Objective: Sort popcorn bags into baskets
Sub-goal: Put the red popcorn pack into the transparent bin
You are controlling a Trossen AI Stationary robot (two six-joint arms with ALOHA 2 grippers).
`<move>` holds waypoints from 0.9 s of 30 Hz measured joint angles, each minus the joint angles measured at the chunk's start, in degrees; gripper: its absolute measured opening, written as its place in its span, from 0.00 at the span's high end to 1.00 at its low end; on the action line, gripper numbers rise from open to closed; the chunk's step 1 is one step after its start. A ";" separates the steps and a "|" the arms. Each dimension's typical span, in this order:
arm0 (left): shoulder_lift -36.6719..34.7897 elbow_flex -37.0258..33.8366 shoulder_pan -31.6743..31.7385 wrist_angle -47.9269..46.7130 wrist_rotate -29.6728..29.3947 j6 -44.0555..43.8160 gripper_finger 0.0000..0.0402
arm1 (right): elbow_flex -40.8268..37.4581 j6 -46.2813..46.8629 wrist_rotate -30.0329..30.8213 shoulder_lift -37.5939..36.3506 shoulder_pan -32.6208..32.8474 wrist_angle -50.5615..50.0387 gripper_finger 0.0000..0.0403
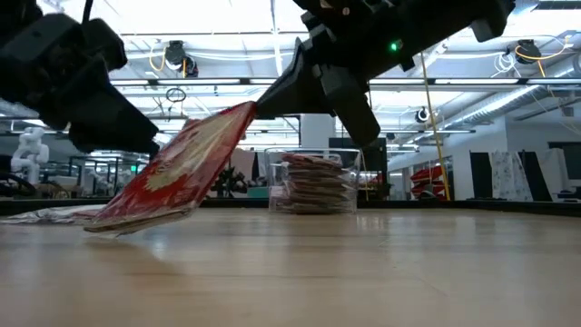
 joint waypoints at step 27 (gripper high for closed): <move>11.63 -9.48 5.45 36.32 10.19 -0.08 0.27 | 0.04 -7.19 -0.02 0.00 0.75 7.65 1.00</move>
